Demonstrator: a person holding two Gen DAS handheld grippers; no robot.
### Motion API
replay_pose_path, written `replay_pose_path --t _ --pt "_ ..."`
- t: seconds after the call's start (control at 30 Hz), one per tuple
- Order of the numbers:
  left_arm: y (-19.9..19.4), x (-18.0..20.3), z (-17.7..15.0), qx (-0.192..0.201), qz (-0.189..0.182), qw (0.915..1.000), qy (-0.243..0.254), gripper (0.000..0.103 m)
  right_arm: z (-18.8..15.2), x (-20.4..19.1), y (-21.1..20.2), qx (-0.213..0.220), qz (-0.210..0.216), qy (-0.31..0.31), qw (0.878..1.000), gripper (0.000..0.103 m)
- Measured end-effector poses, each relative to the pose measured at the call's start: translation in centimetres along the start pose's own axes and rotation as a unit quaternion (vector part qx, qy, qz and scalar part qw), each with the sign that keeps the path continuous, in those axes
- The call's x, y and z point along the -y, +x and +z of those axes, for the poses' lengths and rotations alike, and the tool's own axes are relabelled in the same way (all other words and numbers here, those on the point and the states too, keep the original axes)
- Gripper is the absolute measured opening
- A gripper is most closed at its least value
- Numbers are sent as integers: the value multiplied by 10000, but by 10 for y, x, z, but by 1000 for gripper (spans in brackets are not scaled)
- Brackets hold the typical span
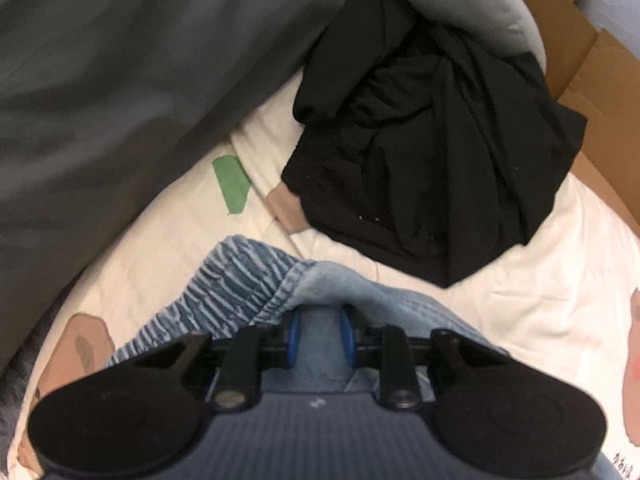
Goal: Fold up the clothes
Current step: 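Open both tools and release the jeans onto the sheet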
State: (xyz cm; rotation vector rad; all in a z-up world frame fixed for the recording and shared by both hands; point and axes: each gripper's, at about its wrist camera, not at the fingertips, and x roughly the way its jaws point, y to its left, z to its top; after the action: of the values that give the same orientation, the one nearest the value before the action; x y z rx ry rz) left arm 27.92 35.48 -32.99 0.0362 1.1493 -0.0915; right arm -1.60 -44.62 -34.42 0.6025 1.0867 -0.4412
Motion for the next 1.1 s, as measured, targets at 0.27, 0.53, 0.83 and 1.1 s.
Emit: replay_pose_path --t 0.27,0.53,0.83,1.1 --pt "11 6 10 -168 101 9994 268 24 2 0 15 31 -32 86 10000 42" --pt "-39 20 -6 32 91 9986 519 23 4 -7 11 111 -98 -168 9997 42" --pt "-65 82 -56 44 -491 9933 1044 27 7 -31 7 389 -201 -872 9952 42" --pt "-61 173 -120 -199 -1300 9725 1924 27 10 -27 16 357 -253 -946 9946 34"
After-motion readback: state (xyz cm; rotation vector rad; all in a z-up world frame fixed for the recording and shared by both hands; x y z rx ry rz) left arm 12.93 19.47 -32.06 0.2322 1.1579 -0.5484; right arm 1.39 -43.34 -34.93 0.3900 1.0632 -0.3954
